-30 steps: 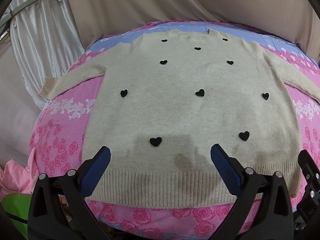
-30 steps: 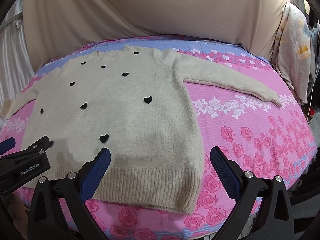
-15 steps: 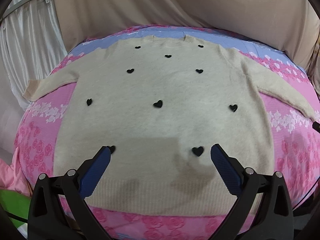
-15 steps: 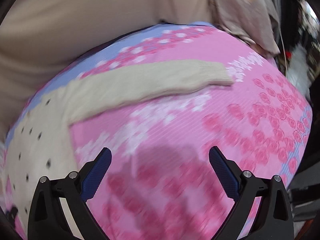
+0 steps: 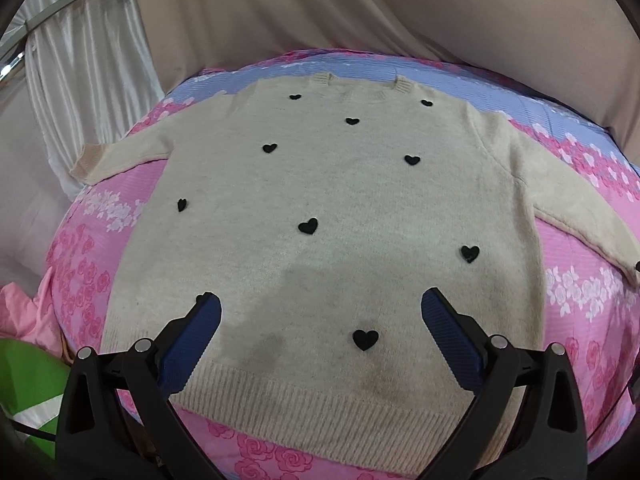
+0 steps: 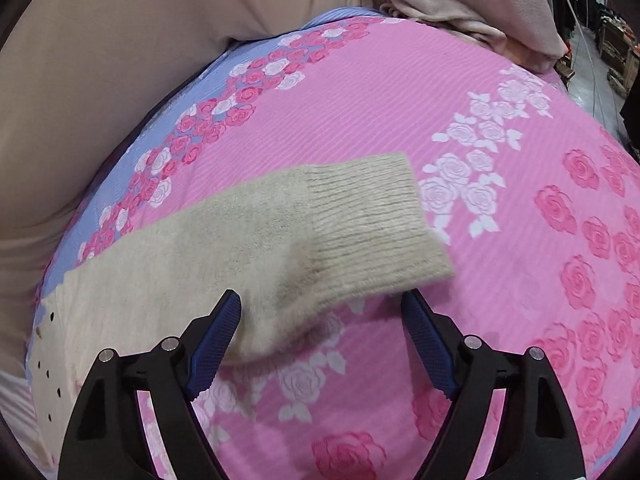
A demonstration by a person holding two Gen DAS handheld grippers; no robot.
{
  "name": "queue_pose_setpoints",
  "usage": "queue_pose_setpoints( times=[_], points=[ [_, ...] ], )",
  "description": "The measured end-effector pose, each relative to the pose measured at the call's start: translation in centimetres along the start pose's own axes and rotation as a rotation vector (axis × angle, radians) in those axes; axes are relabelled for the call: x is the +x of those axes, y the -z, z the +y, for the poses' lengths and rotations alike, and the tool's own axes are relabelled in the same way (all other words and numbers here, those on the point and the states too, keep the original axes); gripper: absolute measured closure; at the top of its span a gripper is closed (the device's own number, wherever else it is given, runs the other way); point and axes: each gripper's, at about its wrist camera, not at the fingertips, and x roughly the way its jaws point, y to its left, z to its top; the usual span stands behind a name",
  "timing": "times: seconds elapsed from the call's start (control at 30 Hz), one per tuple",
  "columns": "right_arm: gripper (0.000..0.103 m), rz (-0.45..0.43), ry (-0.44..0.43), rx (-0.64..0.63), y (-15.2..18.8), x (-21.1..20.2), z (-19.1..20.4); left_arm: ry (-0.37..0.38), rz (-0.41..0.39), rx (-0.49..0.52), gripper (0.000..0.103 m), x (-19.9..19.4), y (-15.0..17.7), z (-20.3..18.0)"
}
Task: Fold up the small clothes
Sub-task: 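Grasp the cream sweater's sleeve cuff with the right gripper and lift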
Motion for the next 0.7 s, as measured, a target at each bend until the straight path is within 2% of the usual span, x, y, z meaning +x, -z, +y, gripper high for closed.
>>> queue_pose_setpoints(
  times=[0.03,0.1,0.13,0.17,0.2,0.27,0.4,0.53,0.6,0.7],
  points=[
    [0.022,-0.010,-0.004,-0.011,-0.1,0.2,0.3,-0.007,0.003,-0.007,0.005,0.1,0.0,0.1],
    [0.030,-0.025,-0.027,-0.026,-0.2,0.3,0.5,-0.021,0.008,-0.022,0.005,0.3,-0.1,0.5],
    [0.038,-0.033,-0.032,-0.036,-0.3,0.3,0.6,-0.028,0.009,-0.027,0.005,0.4,0.0,0.7],
    [0.053,-0.034,-0.044,-0.044,-0.5,0.4,0.6,-0.034,0.011,-0.034,0.005,0.5,0.0,0.9],
    [0.061,-0.030,-0.058,-0.047,-0.6,0.5,0.6,-0.037,0.013,-0.038,0.005,0.5,0.0,1.1],
    [0.092,-0.005,-0.098,-0.041,-1.0,0.7,0.4,-0.044,0.016,-0.046,0.005,0.7,0.2,1.4],
    [0.092,-0.049,-0.120,-0.065,-1.4,-0.9,1.7,-0.051,0.018,-0.060,0.005,0.7,0.5,2.5],
    [0.093,-0.098,-0.191,-0.077,-2.0,-4.0,4.2,-0.046,0.020,-0.072,0.005,0.7,0.8,3.8],
    [0.093,-0.118,-0.239,-0.096,-2.2,-5.9,6.2,-0.042,0.015,-0.085,0.005,0.6,0.8,4.8],
    [0.093,-0.141,-0.337,-0.154,-1.8,-9.1,11.3,-0.030,0.005,-0.110,0.005,0.5,0.8,6.6]
  ],
)
